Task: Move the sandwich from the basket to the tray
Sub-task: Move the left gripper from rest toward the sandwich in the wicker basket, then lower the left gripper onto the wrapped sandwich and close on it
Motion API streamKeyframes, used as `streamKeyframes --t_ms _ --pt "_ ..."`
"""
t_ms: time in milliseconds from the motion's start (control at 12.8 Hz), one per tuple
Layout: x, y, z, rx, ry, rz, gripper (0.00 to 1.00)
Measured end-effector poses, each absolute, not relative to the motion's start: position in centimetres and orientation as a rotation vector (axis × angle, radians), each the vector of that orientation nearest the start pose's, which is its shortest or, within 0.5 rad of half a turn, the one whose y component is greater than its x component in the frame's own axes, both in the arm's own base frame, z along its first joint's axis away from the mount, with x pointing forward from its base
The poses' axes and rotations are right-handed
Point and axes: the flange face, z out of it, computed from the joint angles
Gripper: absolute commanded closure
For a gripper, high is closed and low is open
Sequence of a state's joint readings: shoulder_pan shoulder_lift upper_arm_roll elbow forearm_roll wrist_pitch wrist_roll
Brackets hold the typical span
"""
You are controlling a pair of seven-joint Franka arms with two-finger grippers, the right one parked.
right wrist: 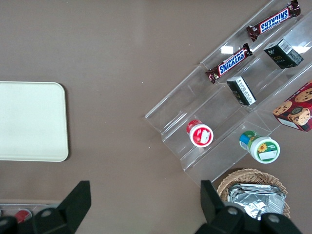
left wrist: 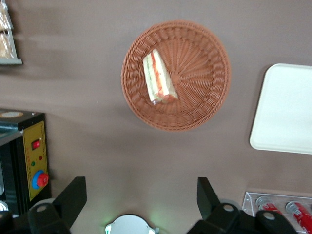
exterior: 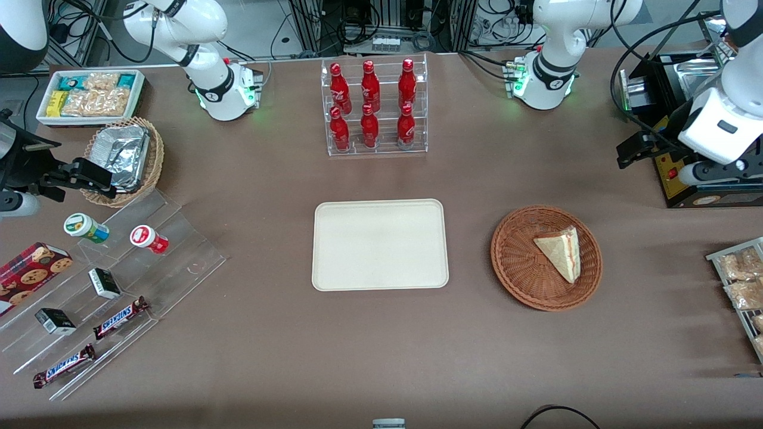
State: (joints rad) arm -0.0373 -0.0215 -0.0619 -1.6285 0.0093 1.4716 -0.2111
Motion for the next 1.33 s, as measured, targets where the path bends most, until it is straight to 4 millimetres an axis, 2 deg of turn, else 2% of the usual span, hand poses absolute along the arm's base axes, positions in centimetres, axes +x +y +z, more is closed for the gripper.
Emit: streamKeyframes --t_ms 391,703,938,1094,1328 --pt "54.3 -3.7 51.9 -3.084 -0.268 0.182 0.00" --pt "54.5 -3.8 45.1 -3.055 -0.582 0.055 0.00" --pt "55.2 -3.8 41.9 -3.004 -0.817 0.039 0.00" --pt "55.8 -3.9 39.7 -2.977 -0.899 0.055 0.00" --pt "56.7 -3.9 35.0 -2.927 -0.997 0.119 0.00"
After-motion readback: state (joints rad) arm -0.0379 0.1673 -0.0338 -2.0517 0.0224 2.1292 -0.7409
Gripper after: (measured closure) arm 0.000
